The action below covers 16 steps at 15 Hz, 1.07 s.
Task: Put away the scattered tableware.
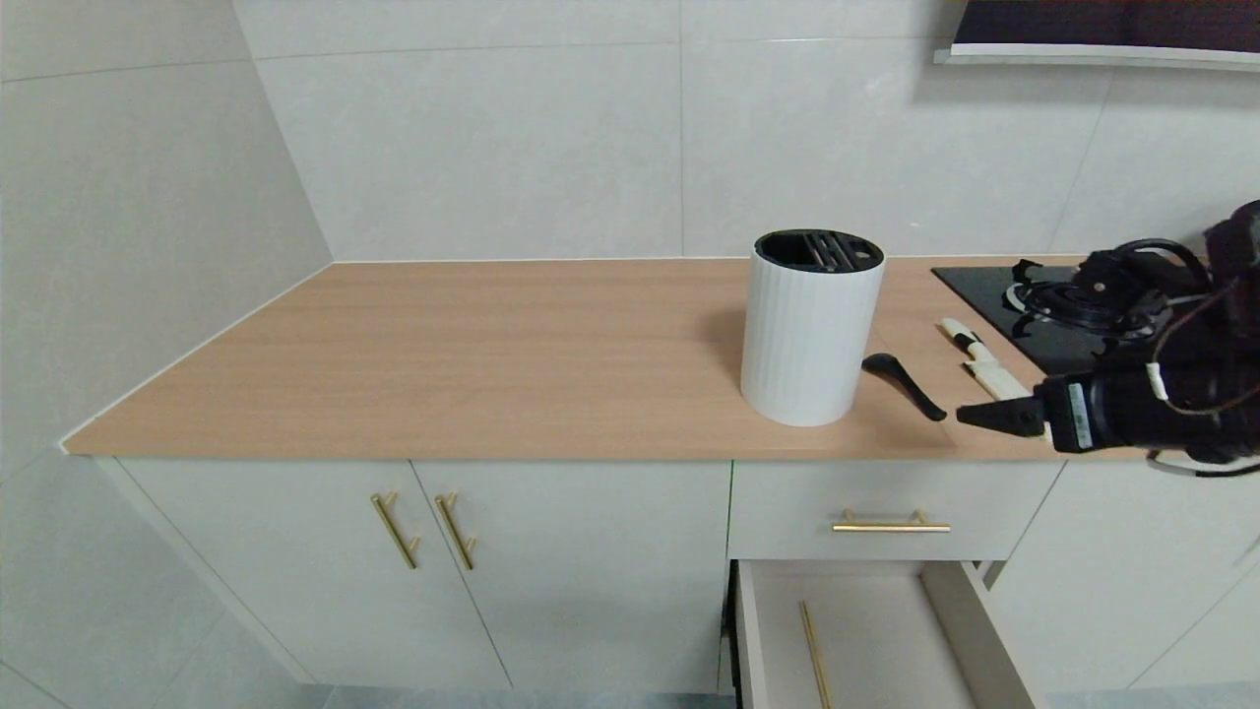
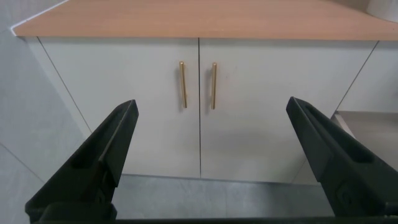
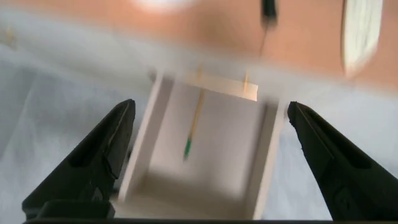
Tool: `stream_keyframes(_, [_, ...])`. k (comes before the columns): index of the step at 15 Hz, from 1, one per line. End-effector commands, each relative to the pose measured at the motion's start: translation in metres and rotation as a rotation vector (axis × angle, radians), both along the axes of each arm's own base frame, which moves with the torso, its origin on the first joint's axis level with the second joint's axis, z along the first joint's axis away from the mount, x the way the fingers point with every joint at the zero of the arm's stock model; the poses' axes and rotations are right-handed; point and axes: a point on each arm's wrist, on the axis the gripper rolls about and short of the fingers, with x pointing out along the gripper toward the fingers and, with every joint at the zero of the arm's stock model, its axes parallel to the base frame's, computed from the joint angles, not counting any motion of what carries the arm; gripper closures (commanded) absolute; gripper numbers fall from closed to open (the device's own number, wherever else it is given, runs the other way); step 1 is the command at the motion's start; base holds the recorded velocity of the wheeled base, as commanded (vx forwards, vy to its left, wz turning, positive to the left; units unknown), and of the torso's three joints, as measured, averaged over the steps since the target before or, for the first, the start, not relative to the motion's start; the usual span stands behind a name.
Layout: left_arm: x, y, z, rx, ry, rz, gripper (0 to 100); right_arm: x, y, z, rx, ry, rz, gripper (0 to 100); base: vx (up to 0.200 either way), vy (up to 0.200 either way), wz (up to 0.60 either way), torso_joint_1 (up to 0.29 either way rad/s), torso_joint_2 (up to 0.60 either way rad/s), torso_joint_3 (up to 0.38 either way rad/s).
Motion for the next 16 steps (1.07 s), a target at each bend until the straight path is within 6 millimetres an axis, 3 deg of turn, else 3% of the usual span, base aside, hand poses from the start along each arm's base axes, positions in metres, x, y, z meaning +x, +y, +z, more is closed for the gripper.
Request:
stream_keyframes(1, [0.000, 0.000, 0.000, 0.000, 0.000, 0.002, 0, 0.062, -0.010, -0.017, 0.006, 0.005, 0.027, 0, 0.000, 0.000, 0.00, 0.000, 0.00, 0.000])
stream_keyframes(2, [0.000, 0.000, 0.000, 0.000, 0.000, 0.002, 0, 0.088, -0.019, -0.020, -0.005, -0.012, 0.047, 0, 0.000, 0.000, 0.00, 0.000, 0.00, 0.000])
stream_keyframes(3, [0.000, 0.000, 0.000, 0.000, 0.000, 0.002, 0, 0.101, -0.022, -0.024, -0.016, -0.013, 0.048, 0, 0.000, 0.000, 0.00, 0.000, 0.00, 0.000])
stream_keyframes(5, [0.000, 0.000, 0.000, 0.000, 0.000, 0.002, 0, 0.143, -0.027, -0.056, -0.038, -0.031, 0.042, 0, 0.000, 0.000, 0.00, 0.000, 0.00, 0.000])
stream_keyframes(7, [0.000, 0.000, 0.000, 0.000, 0.000, 0.002, 0, 0.163, -0.026, -0.081, -0.042, -0.065, 0.039, 0, 0.000, 0.000, 0.00, 0.000, 0.00, 0.000])
stream_keyframes(12, [0.000, 0.000, 0.000, 0.000, 0.000, 0.002, 0, 0.183, -0.032, -0.107, -0.035, -0.096, 0.028, 0, 0.000, 0.000, 0.00, 0.000, 0.00, 0.000])
stream_keyframes(16, [0.000, 0.000, 0.000, 0.000, 0.000, 0.002, 0, 0.187, -0.032, -0.112, -0.033, -0.116, 0.027, 0, 0.000, 0.000, 0.00, 0.000, 0.00, 0.000])
